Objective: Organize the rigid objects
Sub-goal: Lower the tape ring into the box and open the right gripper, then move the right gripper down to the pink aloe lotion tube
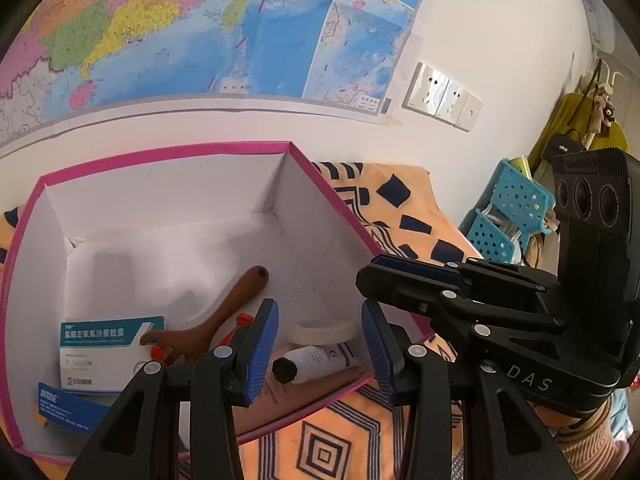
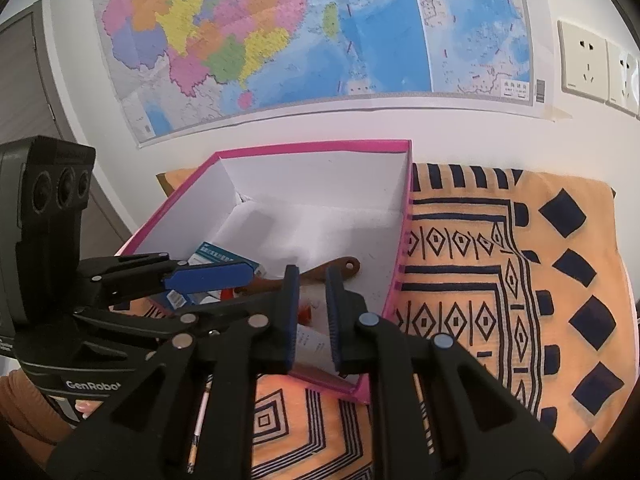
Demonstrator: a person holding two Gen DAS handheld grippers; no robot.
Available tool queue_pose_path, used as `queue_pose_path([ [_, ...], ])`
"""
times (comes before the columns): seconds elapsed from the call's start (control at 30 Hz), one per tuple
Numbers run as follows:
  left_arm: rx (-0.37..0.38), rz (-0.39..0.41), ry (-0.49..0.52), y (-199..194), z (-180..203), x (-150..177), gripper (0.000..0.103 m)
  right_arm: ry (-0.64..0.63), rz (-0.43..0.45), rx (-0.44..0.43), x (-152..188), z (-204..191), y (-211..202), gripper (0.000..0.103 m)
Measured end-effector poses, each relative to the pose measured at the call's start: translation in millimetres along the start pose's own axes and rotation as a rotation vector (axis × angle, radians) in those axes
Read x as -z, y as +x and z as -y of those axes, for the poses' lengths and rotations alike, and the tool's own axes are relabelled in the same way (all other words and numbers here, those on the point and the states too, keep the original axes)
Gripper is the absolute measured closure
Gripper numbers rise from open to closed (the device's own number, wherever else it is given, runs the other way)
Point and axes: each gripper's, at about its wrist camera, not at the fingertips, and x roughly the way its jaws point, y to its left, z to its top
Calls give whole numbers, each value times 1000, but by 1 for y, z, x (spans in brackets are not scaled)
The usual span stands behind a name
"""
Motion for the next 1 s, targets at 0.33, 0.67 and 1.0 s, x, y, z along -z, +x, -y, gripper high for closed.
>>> queue_pose_path([
  [0.33, -56, 39, 38, -10, 5, 10, 56, -1, -21, -13, 10, -4, 1, 87],
  [0.67, -103, 144, 62, -61, -2, 40, 40, -7, 28, -77, 26, -24, -28, 72],
  [1.0, -241, 137, -30, -95, -43, 93, 34, 6, -24, -182, 62, -46, -29, 62],
])
